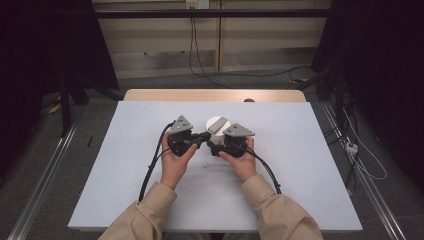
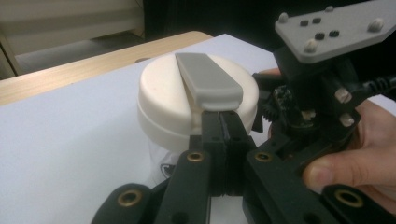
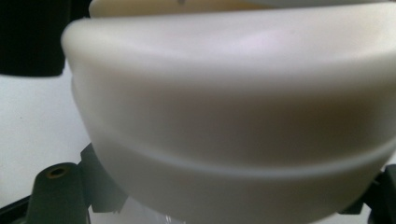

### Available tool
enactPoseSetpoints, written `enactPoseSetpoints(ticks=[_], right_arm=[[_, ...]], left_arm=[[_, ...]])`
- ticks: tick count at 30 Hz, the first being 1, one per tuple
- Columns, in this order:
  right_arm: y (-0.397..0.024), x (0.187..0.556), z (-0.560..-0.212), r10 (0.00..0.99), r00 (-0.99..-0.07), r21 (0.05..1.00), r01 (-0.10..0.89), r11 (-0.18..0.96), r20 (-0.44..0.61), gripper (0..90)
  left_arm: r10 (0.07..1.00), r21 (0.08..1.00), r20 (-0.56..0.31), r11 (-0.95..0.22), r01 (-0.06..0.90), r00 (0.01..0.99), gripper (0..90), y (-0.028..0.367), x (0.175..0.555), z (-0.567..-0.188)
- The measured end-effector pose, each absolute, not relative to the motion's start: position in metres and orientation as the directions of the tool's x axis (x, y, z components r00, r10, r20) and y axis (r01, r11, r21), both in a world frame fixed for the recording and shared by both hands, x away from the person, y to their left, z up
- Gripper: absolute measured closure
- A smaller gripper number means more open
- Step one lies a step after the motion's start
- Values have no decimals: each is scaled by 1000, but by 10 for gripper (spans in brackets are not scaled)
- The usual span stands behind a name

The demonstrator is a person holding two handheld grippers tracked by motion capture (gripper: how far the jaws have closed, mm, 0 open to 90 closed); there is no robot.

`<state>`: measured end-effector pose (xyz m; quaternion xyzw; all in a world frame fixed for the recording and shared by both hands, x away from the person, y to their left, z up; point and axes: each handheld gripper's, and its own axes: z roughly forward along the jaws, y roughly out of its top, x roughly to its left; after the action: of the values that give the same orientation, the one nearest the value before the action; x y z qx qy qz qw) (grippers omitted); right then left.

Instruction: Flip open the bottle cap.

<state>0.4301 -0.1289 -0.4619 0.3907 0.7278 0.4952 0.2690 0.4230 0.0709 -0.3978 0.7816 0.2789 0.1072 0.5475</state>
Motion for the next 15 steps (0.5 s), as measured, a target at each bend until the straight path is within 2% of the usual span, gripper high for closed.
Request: enactPoseSetpoints(ticks=[15], right_arm=[[-129,430,-462,835,-550,930,304,205,-4,188]], left_arm=[[556,919,-130,-244,311,821,900,65,429,-385]])
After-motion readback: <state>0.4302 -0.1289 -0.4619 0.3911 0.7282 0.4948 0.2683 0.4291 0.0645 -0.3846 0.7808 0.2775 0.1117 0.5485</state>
